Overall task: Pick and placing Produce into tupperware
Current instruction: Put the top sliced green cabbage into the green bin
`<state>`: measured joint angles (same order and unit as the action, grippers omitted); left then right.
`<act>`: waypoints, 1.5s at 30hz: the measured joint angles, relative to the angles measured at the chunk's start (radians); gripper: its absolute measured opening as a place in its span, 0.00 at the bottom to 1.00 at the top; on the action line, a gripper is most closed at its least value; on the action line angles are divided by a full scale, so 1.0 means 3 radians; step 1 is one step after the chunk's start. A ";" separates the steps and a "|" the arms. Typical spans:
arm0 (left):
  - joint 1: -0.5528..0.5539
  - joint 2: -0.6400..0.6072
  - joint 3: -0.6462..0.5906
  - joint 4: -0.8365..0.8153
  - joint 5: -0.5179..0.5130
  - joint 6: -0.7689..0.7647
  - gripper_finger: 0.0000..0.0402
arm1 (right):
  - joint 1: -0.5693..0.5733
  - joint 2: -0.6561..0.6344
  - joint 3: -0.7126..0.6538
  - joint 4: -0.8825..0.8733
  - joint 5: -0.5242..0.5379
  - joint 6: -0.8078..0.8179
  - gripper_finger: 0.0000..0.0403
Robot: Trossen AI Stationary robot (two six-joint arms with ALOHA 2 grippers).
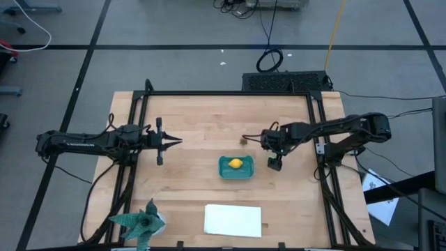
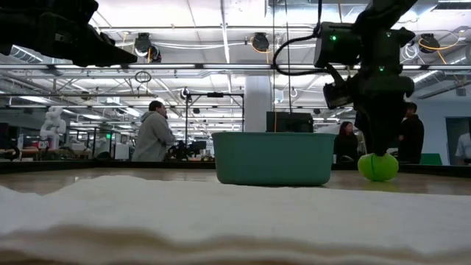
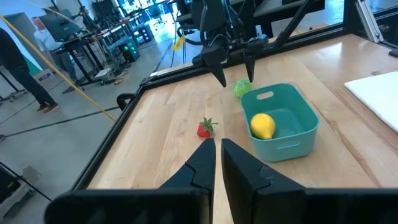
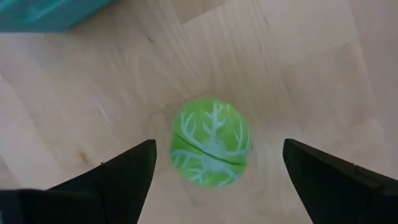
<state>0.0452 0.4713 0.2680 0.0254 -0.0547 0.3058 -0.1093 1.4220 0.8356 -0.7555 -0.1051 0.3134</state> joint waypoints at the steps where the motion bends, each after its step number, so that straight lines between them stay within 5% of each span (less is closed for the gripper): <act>1: 0.0000 0.0000 0.0000 0.0000 0.0000 0.0001 0.08 | 0.0000 0.0000 -0.0036 0.0043 0.0000 0.0000 0.85; 21: 0.0000 0.0000 0.0000 0.0001 0.0000 0.0002 0.08 | 0.0000 0.0000 -0.0326 0.0485 0.0000 0.0025 0.84; 37: 0.0000 -0.0001 0.0000 0.0001 0.0000 0.0000 0.08 | -0.0002 -0.0002 -0.0323 0.0492 -0.0001 -0.0013 0.51; 45: 0.0000 0.0000 0.0000 0.0003 0.0000 0.0001 0.08 | -0.0003 0.0000 -0.0300 0.0475 -0.0010 -0.0027 0.46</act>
<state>0.0452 0.4713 0.2680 0.0261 -0.0547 0.3061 -0.1101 1.4220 0.7455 -0.6130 -0.1081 0.3054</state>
